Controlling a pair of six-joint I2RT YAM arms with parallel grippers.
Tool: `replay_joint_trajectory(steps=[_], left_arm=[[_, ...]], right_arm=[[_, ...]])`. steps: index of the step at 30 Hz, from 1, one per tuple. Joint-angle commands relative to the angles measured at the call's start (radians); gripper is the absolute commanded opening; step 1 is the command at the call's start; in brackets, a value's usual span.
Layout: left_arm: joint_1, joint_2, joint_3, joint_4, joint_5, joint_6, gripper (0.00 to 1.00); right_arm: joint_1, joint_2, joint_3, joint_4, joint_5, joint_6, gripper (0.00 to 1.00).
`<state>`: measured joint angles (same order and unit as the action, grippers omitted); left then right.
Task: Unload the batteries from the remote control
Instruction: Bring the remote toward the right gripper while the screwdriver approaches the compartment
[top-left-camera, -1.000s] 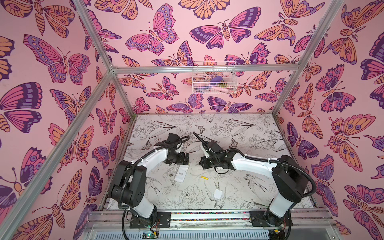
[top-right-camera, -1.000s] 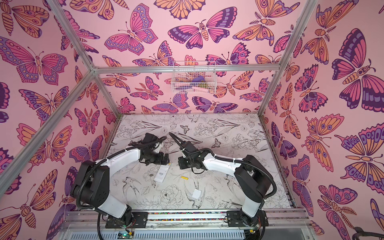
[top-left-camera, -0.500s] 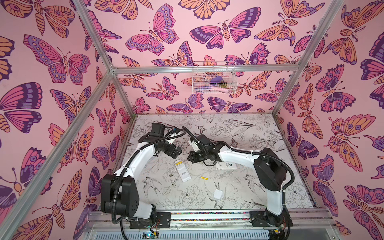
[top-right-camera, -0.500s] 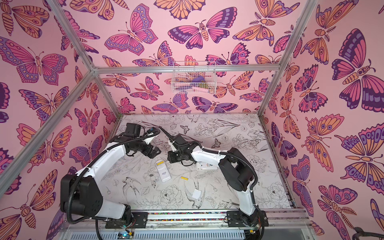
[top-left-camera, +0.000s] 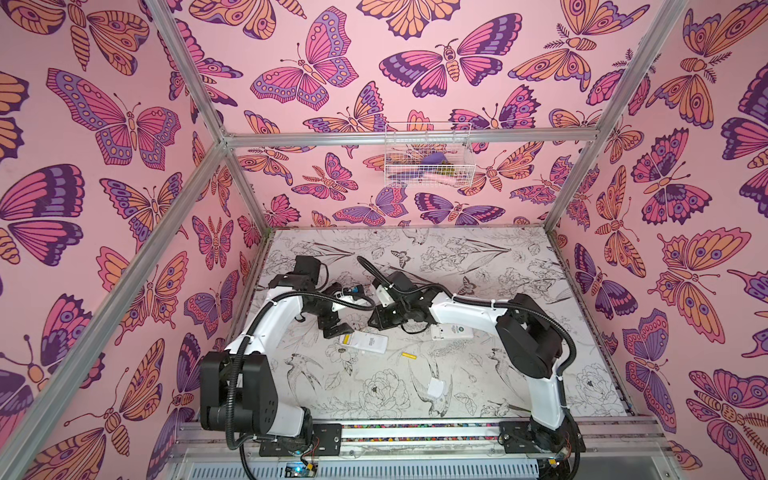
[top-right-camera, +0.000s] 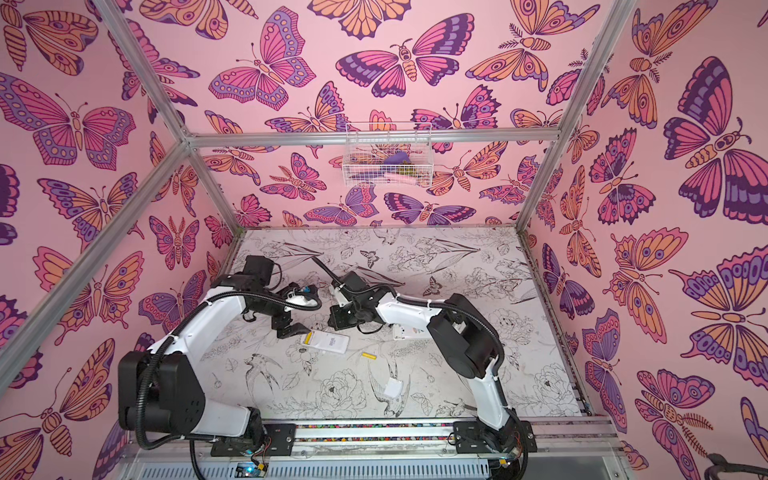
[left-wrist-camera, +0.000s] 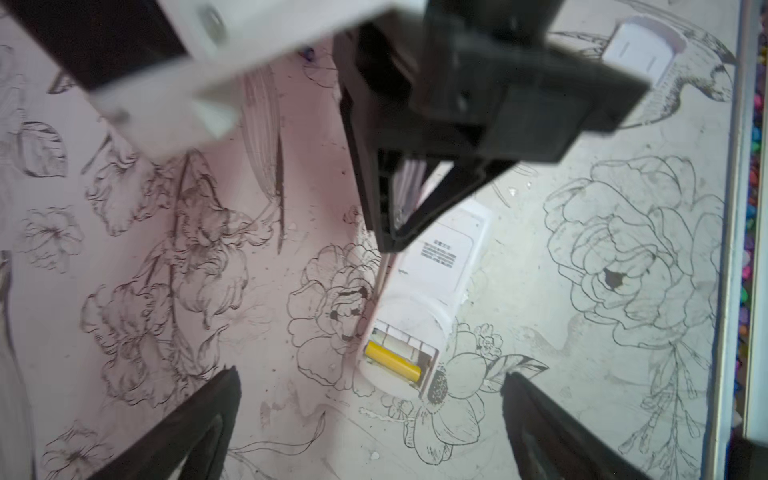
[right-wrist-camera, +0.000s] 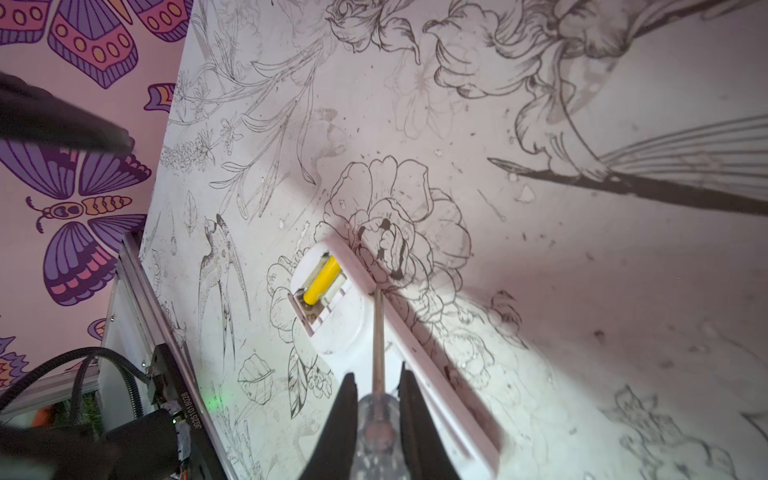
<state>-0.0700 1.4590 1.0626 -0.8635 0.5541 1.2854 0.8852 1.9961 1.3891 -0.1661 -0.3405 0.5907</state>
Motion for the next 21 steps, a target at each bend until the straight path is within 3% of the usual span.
replay_joint_trajectory(steps=[1, 4, 15, 21], left_arm=[[0.028, 0.03, -0.054, -0.045, 0.095, 0.216, 1.0], [0.043, 0.055, -0.071, -0.037, 0.115, 0.328, 1.0], [0.059, 0.161, -0.127, 0.088, 0.042, 0.496, 1.0], [0.07, 0.222, -0.135, 0.132, 0.026, 0.519, 0.95]], right_arm=[[0.004, -0.087, -0.063, 0.081, -0.009, 0.094, 0.0], [0.013, -0.133, -0.103, 0.098, 0.019, 0.117, 0.0], [0.01, -0.117, -0.16, 0.288, -0.001, 0.298, 0.0], [0.005, -0.115, -0.205, 0.328, 0.076, 0.538, 0.0]])
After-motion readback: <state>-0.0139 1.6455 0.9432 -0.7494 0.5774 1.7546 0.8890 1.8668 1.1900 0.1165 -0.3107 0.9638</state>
